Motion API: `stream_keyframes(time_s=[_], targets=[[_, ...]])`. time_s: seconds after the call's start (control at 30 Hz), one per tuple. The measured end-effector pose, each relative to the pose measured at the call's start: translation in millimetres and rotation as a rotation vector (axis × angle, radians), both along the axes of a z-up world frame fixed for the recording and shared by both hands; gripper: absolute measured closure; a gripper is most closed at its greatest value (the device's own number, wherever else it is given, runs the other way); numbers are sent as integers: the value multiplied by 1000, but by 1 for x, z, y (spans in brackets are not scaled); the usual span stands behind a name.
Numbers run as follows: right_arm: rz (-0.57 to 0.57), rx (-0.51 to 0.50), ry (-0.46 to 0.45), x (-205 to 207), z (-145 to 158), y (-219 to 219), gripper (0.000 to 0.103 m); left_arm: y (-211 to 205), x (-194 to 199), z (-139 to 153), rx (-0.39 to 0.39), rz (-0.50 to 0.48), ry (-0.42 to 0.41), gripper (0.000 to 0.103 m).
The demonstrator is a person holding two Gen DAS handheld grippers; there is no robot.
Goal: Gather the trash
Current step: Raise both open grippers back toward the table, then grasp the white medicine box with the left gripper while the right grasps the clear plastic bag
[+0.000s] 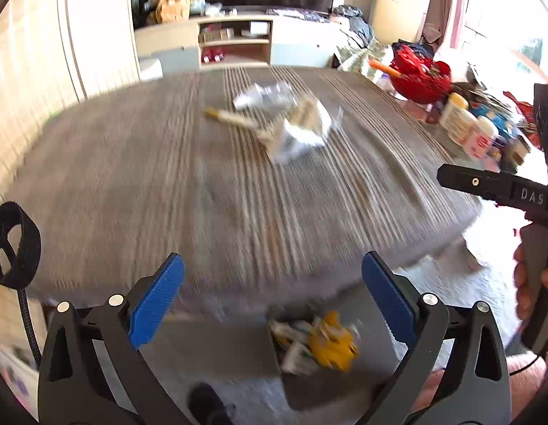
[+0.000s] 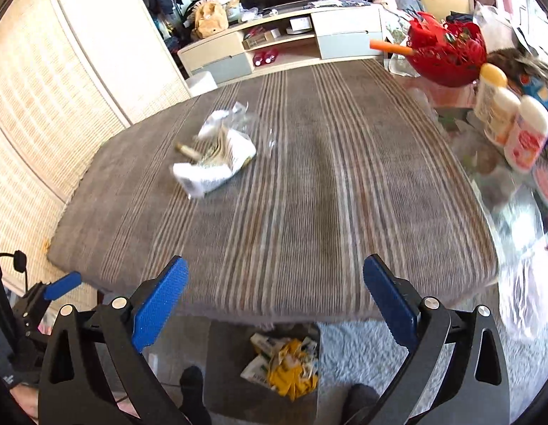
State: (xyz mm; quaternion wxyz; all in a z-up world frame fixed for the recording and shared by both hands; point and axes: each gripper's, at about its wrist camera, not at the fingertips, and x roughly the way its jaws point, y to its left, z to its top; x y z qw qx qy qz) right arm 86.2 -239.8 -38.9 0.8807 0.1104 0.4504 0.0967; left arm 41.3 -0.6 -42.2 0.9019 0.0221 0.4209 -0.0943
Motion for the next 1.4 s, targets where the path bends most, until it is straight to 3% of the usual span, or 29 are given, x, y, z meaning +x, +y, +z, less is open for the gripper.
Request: stream_keyframes(time_s=[0.17,0.47,0.63,0.93,1.0,1.17,1.4], targets=[[3,-38,-24,60,14,2,4,-10,48,6,76,2,-77,8],[88,3,19,157,5,32,4,-15,117,-12,-11,-8,-15,8],[140,-22,43,189,-11,56,4,-21,136,-28,-17,-32,26,8],[170,34,116,220,-46,68,5,-30,156,-43,-16,-65,19,8],[182,58,129,224,-52,69,11,-32,162,-46,-18,-67,24,8],[221,101,137,226,-60,72,51,-36,172,-54,-39,-84,43,8],[267,120,100,217,-52,77,80,-32,176,-60,-108,-77,73,8]])
